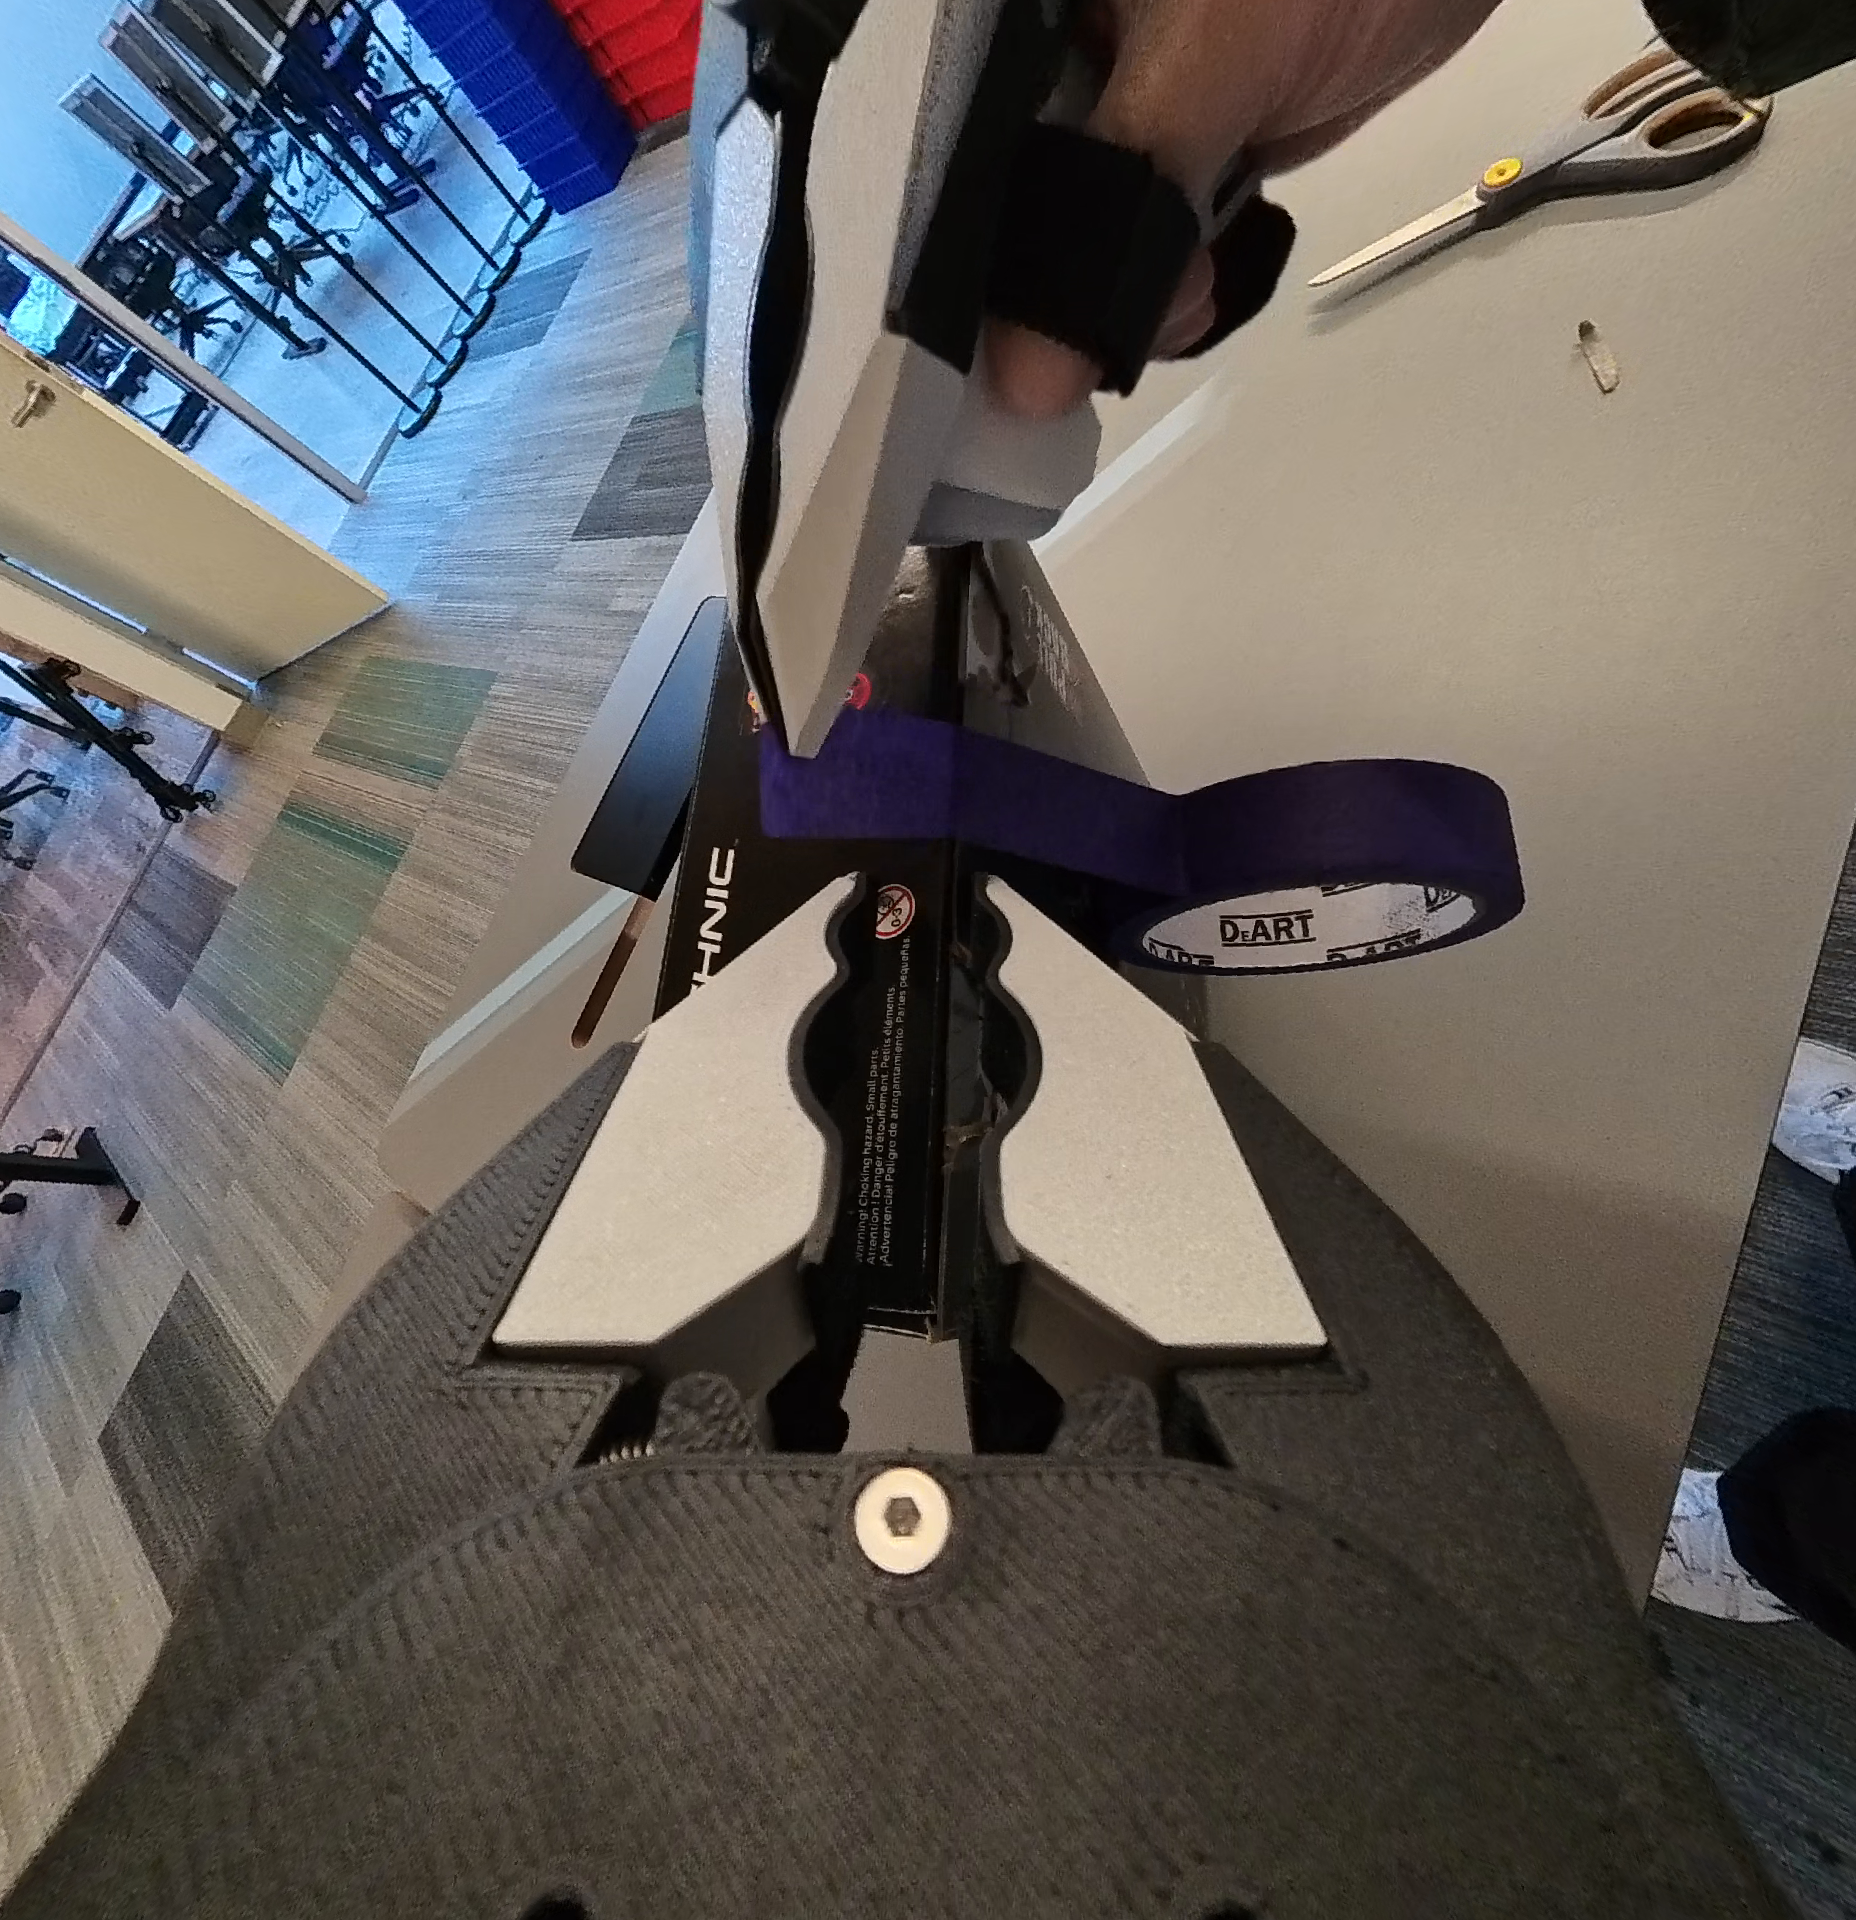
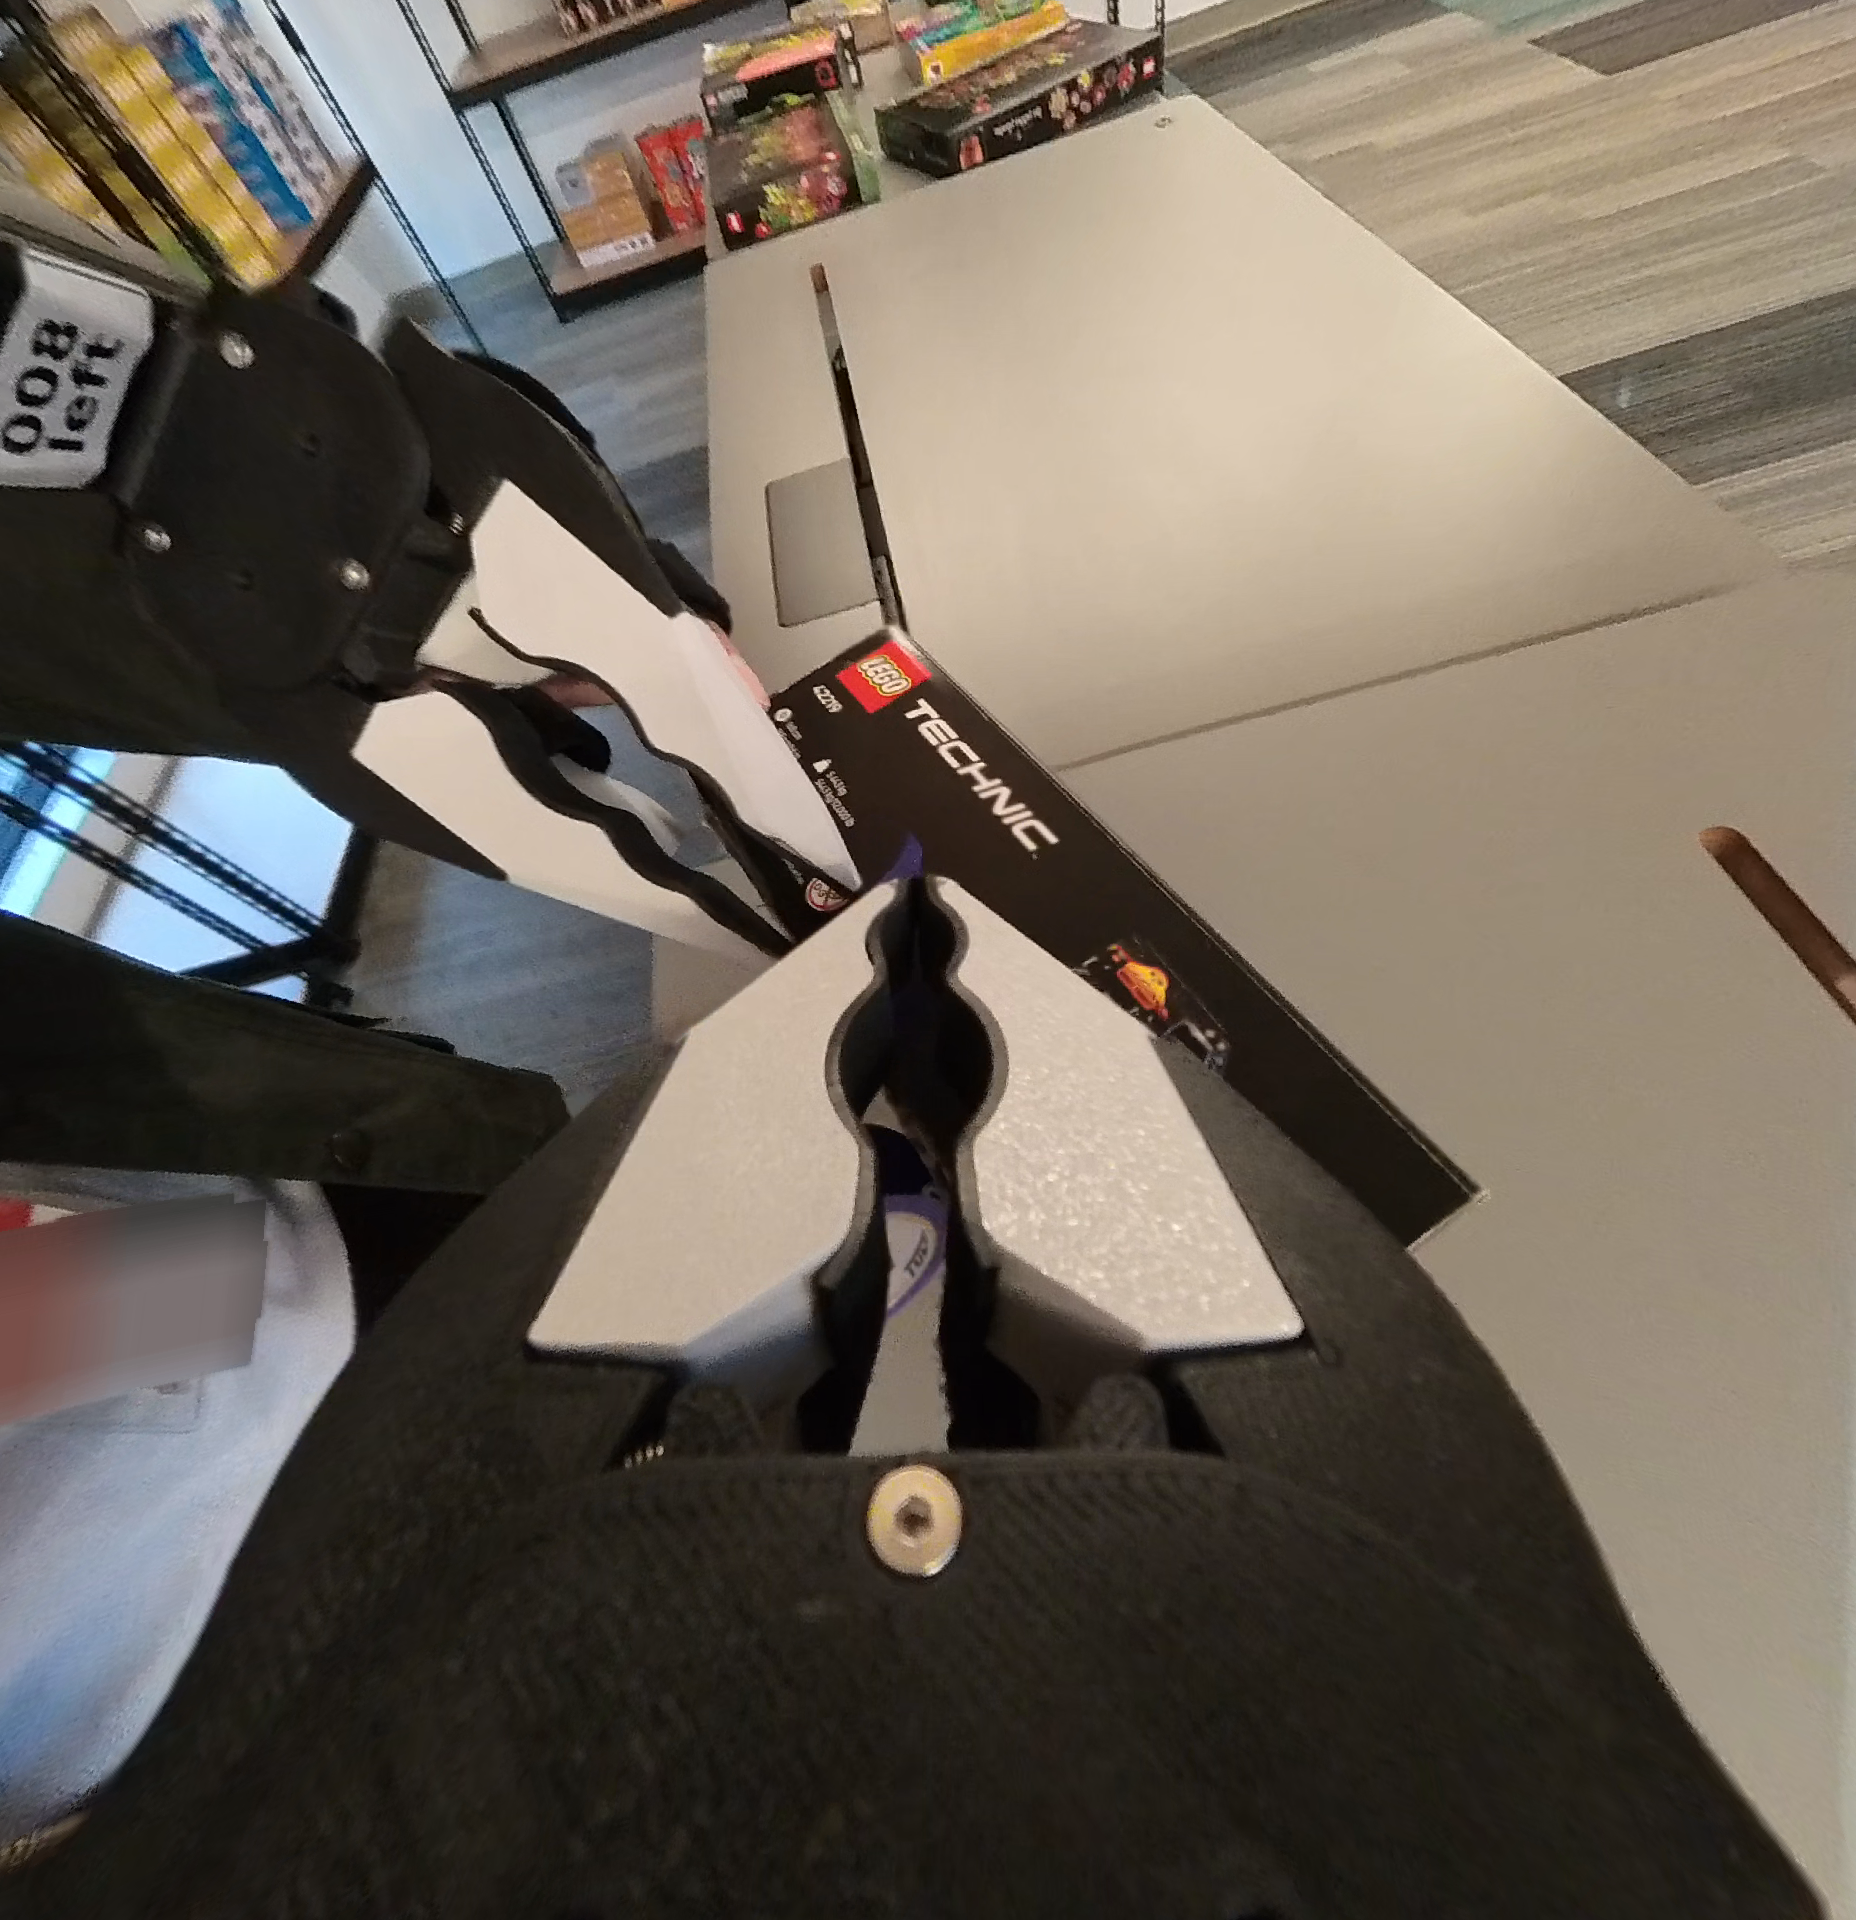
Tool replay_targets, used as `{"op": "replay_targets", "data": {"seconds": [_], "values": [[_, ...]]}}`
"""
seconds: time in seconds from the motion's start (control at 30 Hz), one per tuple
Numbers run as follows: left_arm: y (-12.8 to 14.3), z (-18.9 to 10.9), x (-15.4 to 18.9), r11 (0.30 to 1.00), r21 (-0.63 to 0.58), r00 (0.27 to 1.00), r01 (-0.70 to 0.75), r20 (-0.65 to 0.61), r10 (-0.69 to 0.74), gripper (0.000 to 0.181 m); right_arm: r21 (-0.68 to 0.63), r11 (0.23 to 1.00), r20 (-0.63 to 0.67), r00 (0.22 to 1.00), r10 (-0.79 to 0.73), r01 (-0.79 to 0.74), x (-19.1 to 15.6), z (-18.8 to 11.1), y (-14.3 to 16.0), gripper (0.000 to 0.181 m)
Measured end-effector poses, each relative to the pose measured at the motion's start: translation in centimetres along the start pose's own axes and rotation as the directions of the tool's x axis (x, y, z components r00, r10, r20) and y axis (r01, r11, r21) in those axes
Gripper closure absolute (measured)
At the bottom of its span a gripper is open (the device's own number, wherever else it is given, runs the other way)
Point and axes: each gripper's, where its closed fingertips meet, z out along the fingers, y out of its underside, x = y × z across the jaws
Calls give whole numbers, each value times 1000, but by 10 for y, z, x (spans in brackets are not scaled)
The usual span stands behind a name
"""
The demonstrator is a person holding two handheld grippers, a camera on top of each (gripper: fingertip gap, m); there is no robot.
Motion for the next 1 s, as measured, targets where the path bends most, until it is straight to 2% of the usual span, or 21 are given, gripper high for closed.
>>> {"op": "replay_targets", "data": {"seconds": [0.2,0.3,0.37,0.6,0.73,0.9,1.0], "values": [[0,0,0,1000,0,1000,1,0,-1,165,-113,988,-86,990,-114,104,3,4,7,181],[0,0,0,1000,0,1000,2,-2,-2,165,-218,960,-136,969,-205,173,5,8,14,181],[0,0,0,1000,0,1000,4,-3,-4,165,-243,944,-152,952,-267,225,6,8,13,181],[-1,0,0,1000,0,1000,4,-2,-4,165,-243,935,-159,940,-300,257,6,8,14,181],[-1,0,0,1000,6,1000,-7,9,7,165,-236,950,-162,955,-247,206,6,8,15,181],[-1,1,-1,1000,0,1000,19,-8,-19,165,-247,943,-196,941,-276,225,8,8,14,181],[-2,1,0,1000,5,1000,-2,7,2,165,-231,954,-191,953,-235,189,7,8,14,180]]}}
